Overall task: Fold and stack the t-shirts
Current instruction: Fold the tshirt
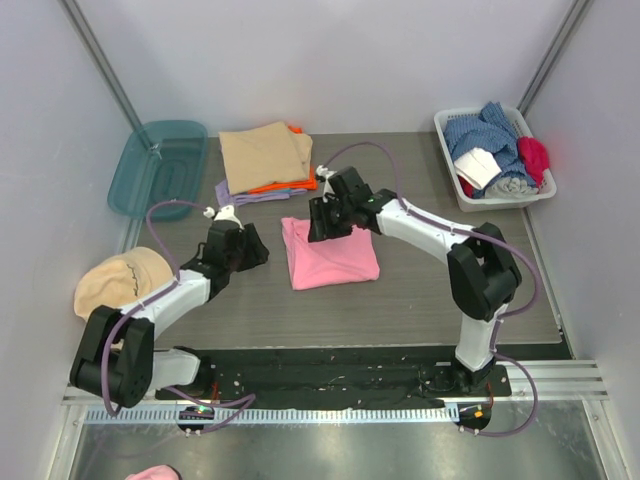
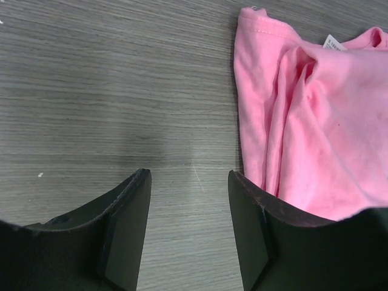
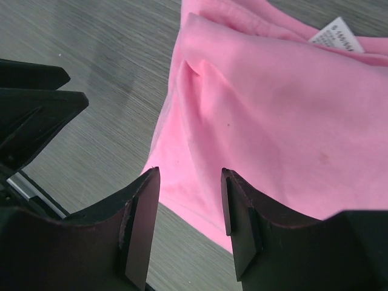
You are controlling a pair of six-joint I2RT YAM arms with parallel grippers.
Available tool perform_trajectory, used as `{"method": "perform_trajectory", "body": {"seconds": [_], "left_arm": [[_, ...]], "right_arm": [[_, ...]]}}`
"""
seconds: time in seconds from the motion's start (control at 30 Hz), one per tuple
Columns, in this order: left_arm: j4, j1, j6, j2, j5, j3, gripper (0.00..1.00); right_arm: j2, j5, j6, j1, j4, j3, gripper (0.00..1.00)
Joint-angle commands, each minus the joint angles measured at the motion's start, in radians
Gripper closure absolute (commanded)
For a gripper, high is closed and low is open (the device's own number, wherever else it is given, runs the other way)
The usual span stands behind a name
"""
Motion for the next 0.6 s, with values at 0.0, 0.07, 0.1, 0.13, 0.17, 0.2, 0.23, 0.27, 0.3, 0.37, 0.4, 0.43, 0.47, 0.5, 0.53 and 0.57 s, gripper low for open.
{"method": "perform_trajectory", "body": {"seconds": [0.0, 0.07, 0.1, 0.13, 0.17, 0.2, 0.23, 0.27, 0.3, 0.37, 0.4, 0.43, 0.47, 0.5, 0.53, 0.57], "left_arm": [[0.023, 0.004, -0.023, -0.049, -0.017, -0.012, 0.43], [0.02, 0.006, -0.032, -0.061, -0.023, -0.023, 0.43], [0.016, 0.006, -0.036, -0.066, -0.025, -0.026, 0.43], [0.016, 0.007, -0.036, -0.067, -0.025, -0.032, 0.43], [0.009, 0.009, -0.042, -0.07, -0.03, -0.034, 0.43], [0.004, 0.01, -0.045, -0.073, -0.033, -0.037, 0.43], [0.001, 0.013, -0.046, -0.078, -0.036, -0.041, 0.43], [-0.013, 0.013, -0.052, -0.085, -0.045, -0.043, 0.43], [-0.019, 0.016, -0.055, -0.087, -0.053, -0.044, 0.43], [-0.022, 0.021, -0.06, -0.099, -0.056, -0.054, 0.43], [-0.022, 0.026, -0.066, -0.111, -0.056, -0.058, 0.43], [-0.022, 0.027, -0.068, -0.115, -0.054, -0.066, 0.42], [-0.022, 0.029, -0.068, -0.119, -0.05, -0.069, 0.42], [-0.022, 0.029, -0.071, -0.124, -0.047, -0.07, 0.42], [-0.022, 0.03, -0.069, -0.125, -0.042, -0.073, 0.42], [-0.022, 0.03, -0.071, -0.127, -0.04, -0.075, 0.42]], "right_arm": [[0.063, 0.044, -0.014, 0.056, -0.027, 0.083, 0.47], [0.101, 0.049, -0.009, 0.073, -0.027, 0.103, 0.46], [0.112, 0.052, -0.008, 0.084, -0.03, 0.111, 0.45], [0.126, 0.061, -0.008, 0.099, -0.03, 0.117, 0.45], [0.146, 0.066, -0.006, 0.11, -0.032, 0.131, 0.44], [0.157, 0.07, -0.002, 0.116, -0.032, 0.137, 0.44], [0.166, 0.073, -0.002, 0.13, -0.035, 0.145, 0.44], [0.174, 0.076, -0.002, 0.134, -0.038, 0.163, 0.43], [0.19, 0.083, 0.0, 0.139, -0.046, 0.172, 0.39], [0.207, 0.098, -0.002, 0.157, -0.055, 0.203, 0.36], [0.215, 0.104, -0.003, 0.163, -0.067, 0.212, 0.36], [0.229, 0.107, -0.003, 0.17, -0.072, 0.223, 0.35], [0.233, 0.112, -0.005, 0.18, -0.078, 0.244, 0.35], [0.24, 0.121, -0.003, 0.187, -0.09, 0.257, 0.35], [0.25, 0.129, -0.003, 0.187, -0.096, 0.269, 0.35], [0.255, 0.133, -0.003, 0.194, -0.101, 0.286, 0.34]]}}
